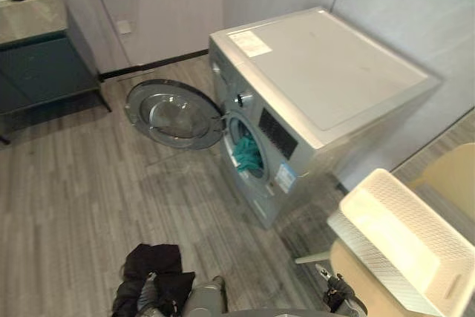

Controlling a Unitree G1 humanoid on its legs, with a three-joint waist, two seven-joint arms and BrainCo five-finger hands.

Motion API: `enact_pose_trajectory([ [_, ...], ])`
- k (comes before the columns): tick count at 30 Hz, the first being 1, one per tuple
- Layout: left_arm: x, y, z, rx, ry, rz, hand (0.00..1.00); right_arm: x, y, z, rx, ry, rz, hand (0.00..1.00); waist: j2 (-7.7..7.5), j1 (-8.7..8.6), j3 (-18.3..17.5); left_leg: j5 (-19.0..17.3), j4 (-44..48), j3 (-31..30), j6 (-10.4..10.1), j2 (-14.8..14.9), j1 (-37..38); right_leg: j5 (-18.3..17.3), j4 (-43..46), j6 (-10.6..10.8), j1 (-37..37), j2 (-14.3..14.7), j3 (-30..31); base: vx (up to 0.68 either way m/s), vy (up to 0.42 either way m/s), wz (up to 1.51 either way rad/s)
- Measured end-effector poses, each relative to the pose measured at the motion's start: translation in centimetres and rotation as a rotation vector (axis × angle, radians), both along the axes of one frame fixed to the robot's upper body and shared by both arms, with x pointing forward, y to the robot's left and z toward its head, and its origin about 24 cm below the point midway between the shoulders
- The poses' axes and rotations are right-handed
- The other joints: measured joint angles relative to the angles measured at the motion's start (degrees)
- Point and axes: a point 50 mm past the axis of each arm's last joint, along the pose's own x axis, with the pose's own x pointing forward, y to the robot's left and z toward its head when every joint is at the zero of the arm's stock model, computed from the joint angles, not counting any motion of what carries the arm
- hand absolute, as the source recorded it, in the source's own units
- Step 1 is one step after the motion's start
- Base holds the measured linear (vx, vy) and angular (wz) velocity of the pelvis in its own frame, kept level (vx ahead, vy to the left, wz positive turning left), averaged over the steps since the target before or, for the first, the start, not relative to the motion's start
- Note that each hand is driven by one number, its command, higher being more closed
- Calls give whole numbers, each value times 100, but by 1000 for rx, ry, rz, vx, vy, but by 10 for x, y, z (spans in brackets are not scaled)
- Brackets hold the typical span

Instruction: Pick up the laundry basket with both hands and put the clothes into the washing machine.

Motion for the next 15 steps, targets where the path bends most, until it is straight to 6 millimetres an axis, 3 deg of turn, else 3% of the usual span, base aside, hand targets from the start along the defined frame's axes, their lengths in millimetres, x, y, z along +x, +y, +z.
enact_pose_trajectory([
  [1,0,-5,-1,-8,7,-27,100,-3,-1,-1,-5,12,11,0,118,6,-44,-39,-15,-33,66,-36,44,83,427,-484,-171,-68,199,91,239,31],
  [2,1,-5,-1,-4,5,-40,100,-6,1,-2,0,24,18,0,171,6,-10,-51,-83,-72,89,-54,228,73,856,-830,-318,-45,572,134,233,28],
  [3,3,-4,0,1,3,-52,100,-10,6,-4,16,37,23,0,175,8,33,9,-185,-188,113,-95,423,-129,1364,-814,-484,119,1163,177,181,31],
  [4,1,0,0,19,13,-69,100,-13,10,-4,25,35,21,0,168,-20,33,64,-393,-313,160,-127,633,-592,2020,-543,-689,586,1979,123,99,31],
  [5,0,3,1,32,17,-79,100,-15,12,-5,31,38,19,0,93,-29,18,92,-551,-342,212,-148,757,-841,2317,-483,-799,841,2235,140,70,33],
  [7,1,11,2,68,27,-113,100,-22,19,-7,58,44,-10,0,-186,-44,3,291,-1273,-394,288,-283,1286,-1515,2950,-467,-1263,1687,2546,170,4,25],
  [10,-1,-2,-1,31,41,-107,100,-29,12,-8,61,32,-94,0,-213,-173,16,298,-1755,-426,308,-393,1802,-1668,2236,-467,-1514,2388,2192,235,-43,18],
  [12,5,-4,0,20,24,-105,100,-41,10,-10,62,54,-130,0,-168,-252,4,251,-1794,-575,318,-404,1887,-1631,1656,-518,-1544,2619,2131,188,-44,51],
  [13,9,-8,0,5,9,-110,100,-52,10,-11,73,75,-169,0,-155,-356,-15,161,-1801,-762,267,-462,1960,-1449,1261,-826,-1528,2661,2287,409,-86,81],
  [14,10,-17,-1,-23,2,-92,100,-65,9,-13,83,99,-227,0,-204,-318,-80,-109,-1554,-816,206,-476,2078,-986,1133,-1115,-1368,2632,2320,473,-96,68],
  [15,10,-18,-1,-28,1,-81,100,-65,9,-13,84,98,-234,0,-85,-309,-109,-242,-1263,-777,168,-369,2080,-988,1088,-1174,-1278,2662,2202,535,-97,37],
])
